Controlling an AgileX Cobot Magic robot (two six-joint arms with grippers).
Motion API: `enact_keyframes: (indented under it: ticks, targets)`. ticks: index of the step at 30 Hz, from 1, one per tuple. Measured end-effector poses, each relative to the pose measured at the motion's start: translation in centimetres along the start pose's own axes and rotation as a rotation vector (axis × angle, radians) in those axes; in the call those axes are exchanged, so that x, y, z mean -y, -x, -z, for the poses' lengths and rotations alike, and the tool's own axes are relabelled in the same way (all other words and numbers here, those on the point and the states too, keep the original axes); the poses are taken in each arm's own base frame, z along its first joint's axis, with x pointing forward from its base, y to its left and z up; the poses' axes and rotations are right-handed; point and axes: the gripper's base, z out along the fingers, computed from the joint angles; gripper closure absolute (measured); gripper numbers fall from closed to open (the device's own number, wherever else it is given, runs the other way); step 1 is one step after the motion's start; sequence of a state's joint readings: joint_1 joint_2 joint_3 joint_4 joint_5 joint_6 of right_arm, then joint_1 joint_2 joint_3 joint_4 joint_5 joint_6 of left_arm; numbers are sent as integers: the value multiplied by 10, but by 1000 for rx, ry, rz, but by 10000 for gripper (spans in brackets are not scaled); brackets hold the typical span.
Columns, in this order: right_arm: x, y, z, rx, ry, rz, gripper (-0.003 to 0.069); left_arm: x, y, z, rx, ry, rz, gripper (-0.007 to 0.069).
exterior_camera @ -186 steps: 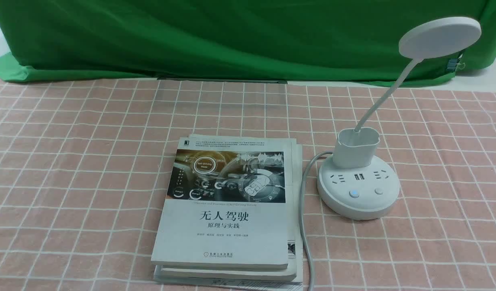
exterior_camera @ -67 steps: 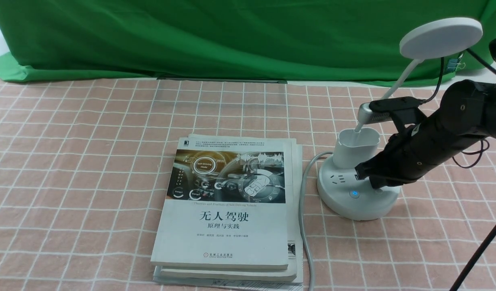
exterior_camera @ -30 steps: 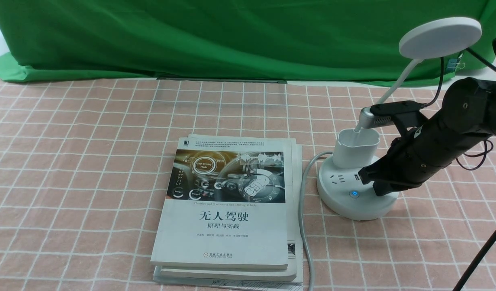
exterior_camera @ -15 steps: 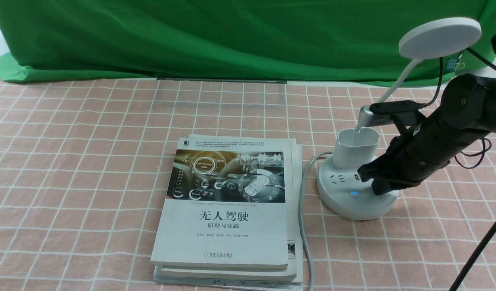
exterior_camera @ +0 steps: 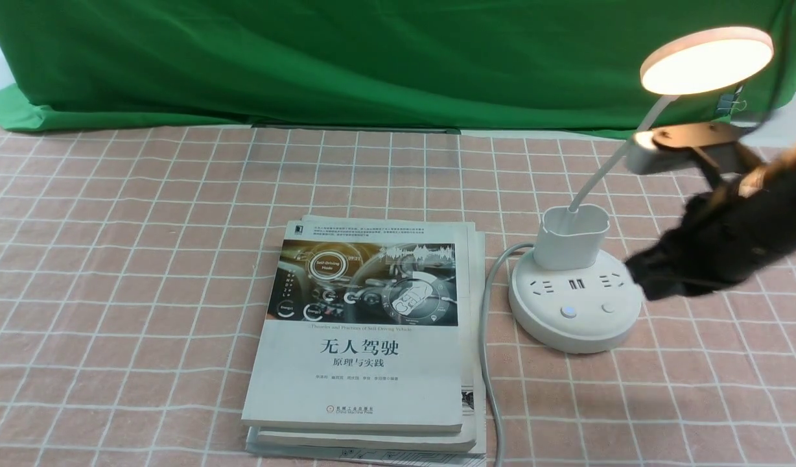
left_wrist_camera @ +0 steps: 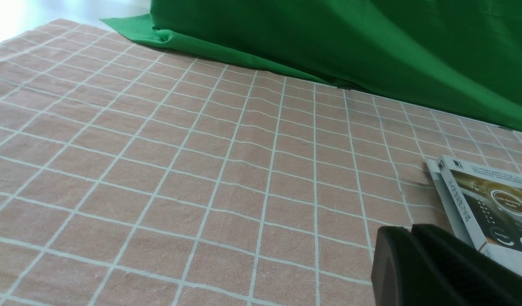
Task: Turn on the table lamp on the pink coffee tablecloth with your hand.
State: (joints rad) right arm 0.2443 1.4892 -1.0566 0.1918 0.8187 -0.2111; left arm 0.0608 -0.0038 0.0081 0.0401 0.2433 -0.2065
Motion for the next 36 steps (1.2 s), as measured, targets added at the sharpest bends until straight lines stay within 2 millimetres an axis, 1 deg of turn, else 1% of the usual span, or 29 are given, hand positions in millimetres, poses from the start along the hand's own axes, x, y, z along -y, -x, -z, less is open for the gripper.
enact_keyframes:
  ticks: [1,4,5,6,7,8,9,10,12,15,16,17,21,23,28,31,32,34,35,36]
  targets:
    - [-1,-6,6,9,-1,-5,625,0,0,0,0,0,0,606]
    - [-7,-36,30,44,-3,-29,625,0,0,0,0,0,0,606]
    - [-8,-44,32,44,-3,-35,625,0,0,0,0,0,0,606]
    - [-10,-55,42,71,-4,-46,625,0,0,0,0,0,0,606]
    - [-10,-56,41,65,-3,-46,625,0,0,0,0,0,0,606]
    - [-13,-70,52,99,-4,-62,625,0,0,0,0,0,0,606]
    - [-13,-72,53,102,-4,-64,625,0,0,0,0,0,0,606]
    - [-15,-83,62,133,-5,-75,625,0,0,0,0,0,0,606]
    - [-18,-96,74,180,-3,-92,625,0,0,0,0,0,0,606]
    - [-21,-105,92,260,-3,-97,623,0,0,0,0,0,0,606]
    - [-22,-106,94,274,-3,-97,623,0,0,0,0,0,0,606]
    - [-23,-110,103,324,-5,-91,622,0,0,0,0,0,0,606]
    - [-26,-118,124,451,-9,-80,620,0,0,0,0,0,2,606]
    - [-27,-121,130,493,-11,-75,617,0,0,0,0,0,2,606]
    - [-28,-126,139,548,-25,-62,610,0,0,0,0,0,1,606]
    - [-25,-133,148,639,-66,-62,629,0,0,0,0,0,1,606]
    - [-22,-140,150,707,-110,-38,633,0,0,0,0,0,1,606]
    - [-20,-149,150,768,-157,-7,634,0,0,0,0,0,1,606]
    - [-17,-162,143,841,-225,26,634,0,0,0,0,0,1,606]
    - [-14,-171,136,876,-262,32,634,0,0,0,0,0,1,606]
